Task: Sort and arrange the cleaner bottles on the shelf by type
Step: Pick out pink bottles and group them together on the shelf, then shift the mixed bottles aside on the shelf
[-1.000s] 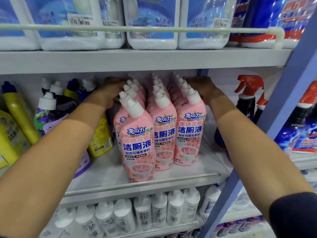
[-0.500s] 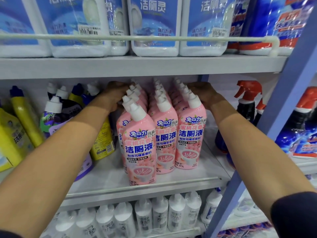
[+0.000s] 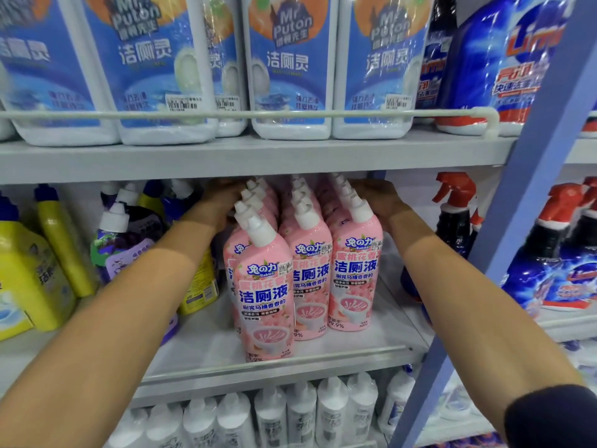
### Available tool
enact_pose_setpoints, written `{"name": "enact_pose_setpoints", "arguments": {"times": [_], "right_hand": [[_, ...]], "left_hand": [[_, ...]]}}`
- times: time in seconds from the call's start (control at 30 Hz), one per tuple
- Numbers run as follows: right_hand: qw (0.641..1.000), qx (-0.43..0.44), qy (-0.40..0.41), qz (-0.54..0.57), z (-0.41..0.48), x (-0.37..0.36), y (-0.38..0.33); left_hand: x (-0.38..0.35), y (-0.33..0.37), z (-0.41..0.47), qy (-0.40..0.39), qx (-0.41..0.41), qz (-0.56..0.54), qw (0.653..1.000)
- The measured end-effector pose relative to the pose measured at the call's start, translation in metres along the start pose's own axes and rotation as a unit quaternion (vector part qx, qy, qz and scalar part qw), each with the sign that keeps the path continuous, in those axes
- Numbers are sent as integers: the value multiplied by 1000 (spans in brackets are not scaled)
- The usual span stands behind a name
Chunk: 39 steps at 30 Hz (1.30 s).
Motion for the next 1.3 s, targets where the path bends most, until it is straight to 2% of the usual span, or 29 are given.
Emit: {"name": "enact_pose_setpoints", "arguments": {"times": [0.23,0.53,0.9,1.0,1.1,1.3], "right_hand": [[999,-38,3,38,-16,4,9],[995,-62,30,74,-68,28,51],[995,2,51,81,-176,32,79],[995,20,52,83,-212,19,84],[996,21,49,73,-250,-7,88],[996,35,-18,81,-306,-100,92]], "left_hand": [[8,-3,-15,18,-24,-88,996],[36,-17,-84,80,4,-68,994],[94,-13,-192,84,5,-32,996],[119,-4,-215,72,-28,-30,997],[157,-2,-234,78,-23,-26,996],[220,-1,-275,95,-12,-37,995]]}}
Point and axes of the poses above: each hand's wrist, its own z-axis towards the middle knuckle, its own x-axis out of the back of the hand, y = z × x, the point moved 9 cm from there along z, towards the middle knuckle, and after that the axes turned 15 degrees about -x, right-handed, at the moved point
